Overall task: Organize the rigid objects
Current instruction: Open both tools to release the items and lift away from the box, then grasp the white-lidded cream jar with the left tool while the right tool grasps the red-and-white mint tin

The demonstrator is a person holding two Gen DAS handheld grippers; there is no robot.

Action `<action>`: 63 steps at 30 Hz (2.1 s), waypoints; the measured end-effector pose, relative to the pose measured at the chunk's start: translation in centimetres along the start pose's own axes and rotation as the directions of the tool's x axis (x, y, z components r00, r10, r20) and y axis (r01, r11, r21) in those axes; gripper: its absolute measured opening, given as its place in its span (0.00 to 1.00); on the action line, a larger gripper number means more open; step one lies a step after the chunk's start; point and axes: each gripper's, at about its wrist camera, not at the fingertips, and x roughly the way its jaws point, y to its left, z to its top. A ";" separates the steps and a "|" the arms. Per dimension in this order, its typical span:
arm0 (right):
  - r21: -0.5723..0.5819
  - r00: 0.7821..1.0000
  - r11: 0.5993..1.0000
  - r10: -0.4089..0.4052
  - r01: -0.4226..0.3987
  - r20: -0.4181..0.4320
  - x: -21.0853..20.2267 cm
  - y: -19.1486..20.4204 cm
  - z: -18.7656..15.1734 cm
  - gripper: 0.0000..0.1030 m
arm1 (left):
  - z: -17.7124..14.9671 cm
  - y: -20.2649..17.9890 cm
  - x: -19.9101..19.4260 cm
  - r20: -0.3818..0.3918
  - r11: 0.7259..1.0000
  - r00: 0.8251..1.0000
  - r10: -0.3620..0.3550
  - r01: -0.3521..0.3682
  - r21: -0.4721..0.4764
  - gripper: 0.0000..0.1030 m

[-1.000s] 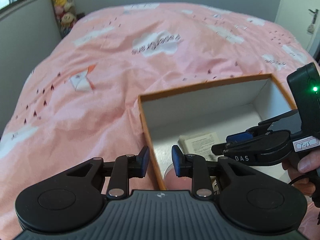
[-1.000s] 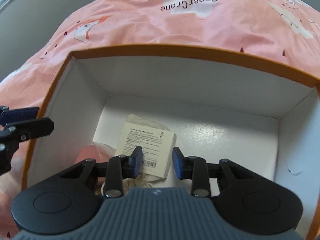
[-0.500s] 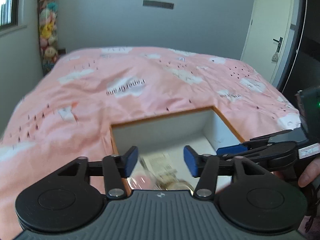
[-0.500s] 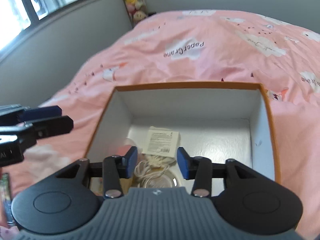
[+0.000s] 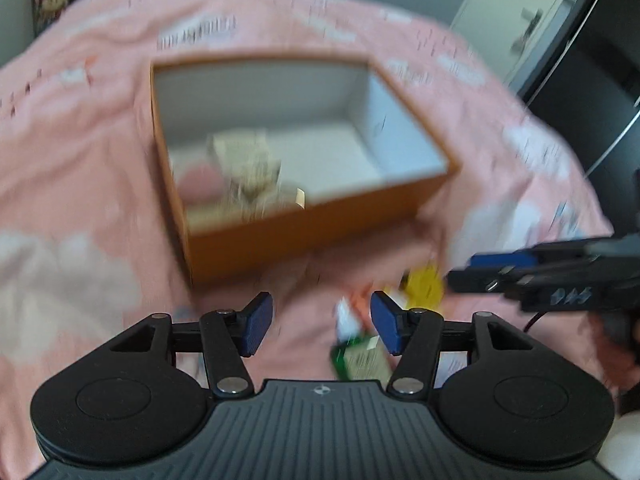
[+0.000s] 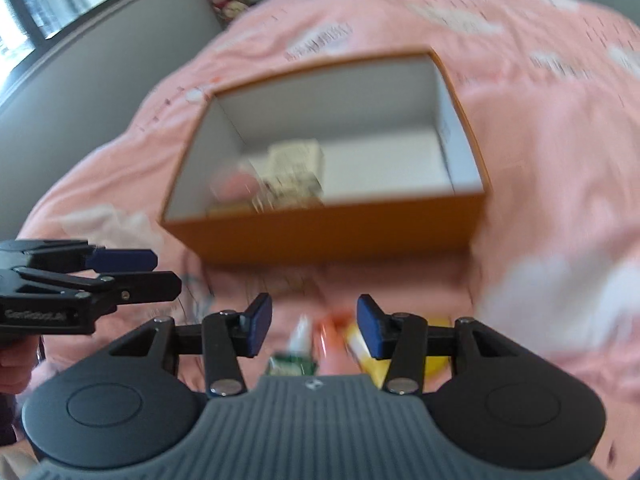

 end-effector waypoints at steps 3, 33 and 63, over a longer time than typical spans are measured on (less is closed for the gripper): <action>0.071 0.998 0.997 -0.027 0.031 -0.058 0.3 -1.4 -1.7 0.46 | -1.5 0.0 1.6 -0.079 1.000 0.997 -0.020 0.018 -0.017 0.63; 0.201 0.953 0.979 0.079 -0.020 -0.293 4.3 -4.5 -7.2 0.39 | -6.1 -0.1 9.0 -0.313 0.994 0.947 -0.068 0.038 -0.101 0.57; 0.160 0.955 0.982 0.143 -0.104 -0.261 2.4 -3.4 -6.2 0.17 | -6.5 -0.2 7.9 -0.272 0.992 0.960 -0.059 0.025 -0.127 0.47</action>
